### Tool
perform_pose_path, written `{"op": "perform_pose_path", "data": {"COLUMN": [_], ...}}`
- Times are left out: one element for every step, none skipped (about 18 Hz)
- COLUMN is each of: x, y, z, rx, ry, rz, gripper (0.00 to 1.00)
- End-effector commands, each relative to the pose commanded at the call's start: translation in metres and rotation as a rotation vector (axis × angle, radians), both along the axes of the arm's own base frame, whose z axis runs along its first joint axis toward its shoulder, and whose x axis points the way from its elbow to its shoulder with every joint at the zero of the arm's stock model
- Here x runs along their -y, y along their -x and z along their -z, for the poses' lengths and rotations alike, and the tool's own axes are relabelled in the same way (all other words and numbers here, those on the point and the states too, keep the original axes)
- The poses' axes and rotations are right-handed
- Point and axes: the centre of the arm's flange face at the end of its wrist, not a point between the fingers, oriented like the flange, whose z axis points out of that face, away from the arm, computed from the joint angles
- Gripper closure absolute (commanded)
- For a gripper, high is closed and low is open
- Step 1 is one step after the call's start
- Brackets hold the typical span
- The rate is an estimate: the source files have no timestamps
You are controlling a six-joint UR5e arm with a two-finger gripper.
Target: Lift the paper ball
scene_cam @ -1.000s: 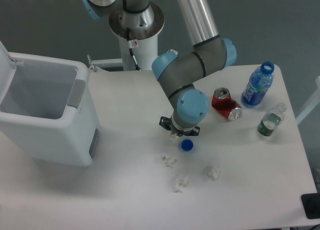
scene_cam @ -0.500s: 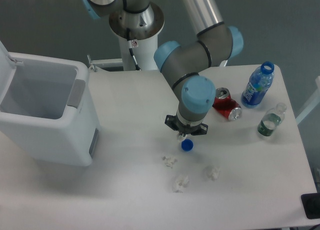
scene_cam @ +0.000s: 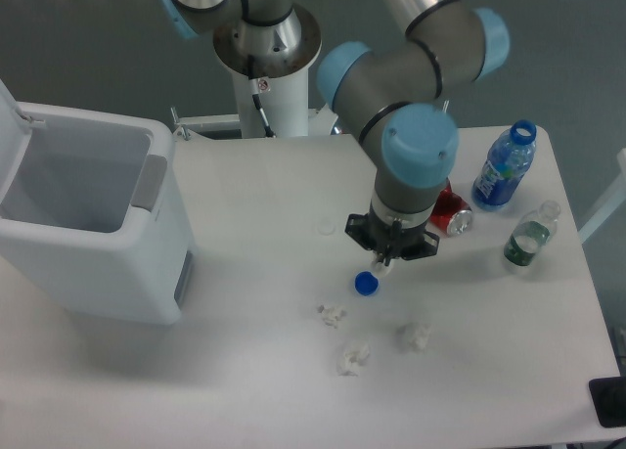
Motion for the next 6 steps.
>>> {"op": "perform_pose_path", "data": {"x": [0.000,0.006,0.011,0.017,0.023,0.030], "y": [0.000,0.001,-0.001,-0.001,-0.001,0.000], "z": [-0.002,-0.009,-0.020,-0.026,-0.028,-0.034], "rx": [0.002,0.014,0.019,0.026,0.033,0.033], "ry": [0.007,0.018,0.023,0.026,0.034,0.034], "rz": [0.046,0.069,0.078,0.083,0.100,0.120], "gripper": [1.00,1.00,1.00,1.00,1.00,1.00]}}
